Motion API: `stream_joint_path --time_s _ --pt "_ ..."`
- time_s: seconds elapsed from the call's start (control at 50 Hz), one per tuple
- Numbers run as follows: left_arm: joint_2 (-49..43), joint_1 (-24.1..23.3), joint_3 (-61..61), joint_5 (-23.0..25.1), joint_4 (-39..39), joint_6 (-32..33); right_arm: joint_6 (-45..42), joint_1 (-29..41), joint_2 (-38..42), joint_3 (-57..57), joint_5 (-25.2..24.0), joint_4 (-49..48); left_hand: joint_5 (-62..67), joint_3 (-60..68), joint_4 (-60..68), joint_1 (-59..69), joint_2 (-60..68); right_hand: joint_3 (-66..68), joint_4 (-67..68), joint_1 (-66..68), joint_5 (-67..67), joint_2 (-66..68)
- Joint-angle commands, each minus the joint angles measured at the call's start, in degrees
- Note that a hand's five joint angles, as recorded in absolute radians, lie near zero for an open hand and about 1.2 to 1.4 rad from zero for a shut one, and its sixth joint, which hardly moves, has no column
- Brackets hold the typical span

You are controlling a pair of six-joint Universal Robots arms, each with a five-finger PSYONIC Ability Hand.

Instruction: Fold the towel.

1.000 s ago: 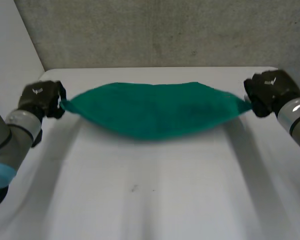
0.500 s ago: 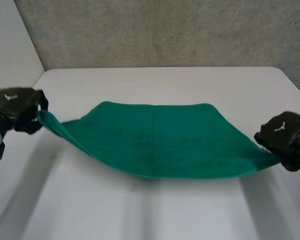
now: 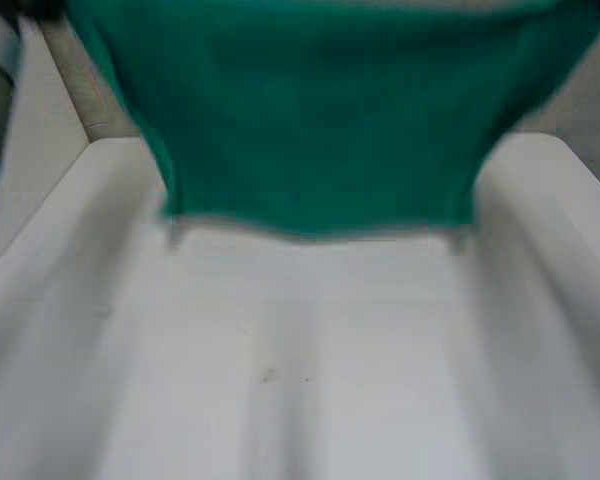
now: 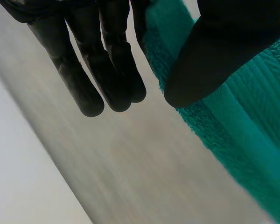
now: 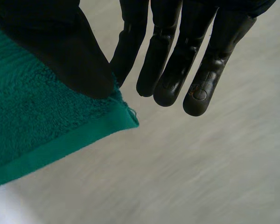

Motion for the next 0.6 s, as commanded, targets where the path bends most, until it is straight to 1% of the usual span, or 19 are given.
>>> stream_joint_path --time_s 0.02,0.06,0.08,0.12,0.18,0.2,0.22,0.28,0.32,0.34,0.38,0.44,0.52,0.56,0.58,0.6 --pt "2.96 0.82 -0.66 -2.41 9.11 -6.32 2.86 -0.01 -6.71 4.83 -0.38 -9.53 13.53 11.45 11.37 16.25 11.19 12.11 11.68 24.26 13.10 12.33" --pt "2.96 0.90 -2.24 -2.24 9.02 -6.41 2.94 -0.01 -7.85 12.01 -1.52 -9.45 13.53 11.45 11.37 16.25 11.19 12.11 11.68 24.26 13.10 12.33" --pt "2.87 1.08 -7.39 -1.19 9.19 -6.41 2.94 -0.01 -8.03 13.96 -1.87 -9.36 13.53 11.45 11.37 16.25 11.19 12.11 11.68 24.26 13.10 12.33" --pt "2.87 1.52 -11.12 -0.48 9.37 -6.49 3.12 -0.10 -8.91 19.74 -3.18 -9.27 13.53 11.45 11.37 16.25 11.19 12.11 11.68 24.26 13.10 12.33" --pt "2.87 2.31 -18.76 2.15 9.19 -6.93 3.12 -0.18 -9.35 23.63 -4.42 -9.27 13.53 11.45 11.37 16.25 11.19 12.11 11.68 24.26 13.10 12.33" --pt "2.87 2.31 -18.78 2.16 9.19 -6.93 3.12 -0.53 -9.35 29.48 -6.25 -9.36 13.53 11.45 11.37 16.25 11.19 12.11 11.68 24.26 13.10 12.33" --pt "2.87 2.66 -24.79 4.51 9.37 -7.20 3.12 -0.54 -9.35 29.54 -6.27 -9.36 13.53 11.45 11.37 16.25 11.19 12.11 11.68 24.26 13.10 12.33" --pt "2.69 2.66 -28.26 5.93 9.46 -7.20 3.29 -0.80 -9.09 37.59 -8.81 -9.62 13.53 11.45 11.37 16.25 11.19 12.11 11.68 24.26 13.10 12.33" --pt "1.47 2.84 -33.61 7.60 9.72 -7.29 3.38 -0.80 -8.91 38.84 -8.99 -9.54 13.53 11.45 11.37 16.25 11.19 12.11 11.68 24.26 13.10 12.33" --pt "1.03 2.84 -34.59 7.87 9.90 -7.29 3.47 -0.80 -7.69 42.34 -9.34 -9.88 13.53 11.45 11.37 16.25 11.19 12.11 11.68 24.26 13.10 12.33" --pt "-0.90 2.75 -37.22 8.22 10.16 -7.11 3.47 -0.80 -6.81 43.33 -9.35 -9.89 13.53 11.45 11.37 16.25 11.19 12.11 11.68 24.26 13.10 12.33" --pt "-2.48 2.75 -39.59 8.31 10.16 -6.85 3.30 -0.89 -1.46 45.35 -8.82 -9.45 13.53 11.45 11.37 16.25 11.19 12.11 11.68 24.26 13.10 12.33" --pt "-2.41 2.92 -41.70 8.22 9.38 -6.67 3.03 -0.89 0.49 45.89 -8.47 -9.10 13.53 11.45 11.37 16.25 11.19 12.11 11.68 24.26 13.10 12.33" --pt "-1.79 3.28 -43.03 8.22 8.58 -6.58 2.51 -0.98 1.11 46.67 -8.38 -6.91 13.53 11.45 11.37 16.25 11.19 12.11 11.68 24.26 13.10 12.33" --pt "-1.79 3.28 -43.04 8.22 8.58 -6.58 1.90 -0.98 0.50 46.85 -8.38 -4.37 13.53 11.45 11.37 16.25 11.19 12.11 11.68 24.26 13.10 12.33" --pt "-0.49 4.23 -45.13 8.22 6.32 -5.97 1.45 -1.06 -0.03 46.94 -8.38 -2.61 13.53 11.45 11.37 16.25 11.19 12.11 11.68 24.26 13.10 12.33"
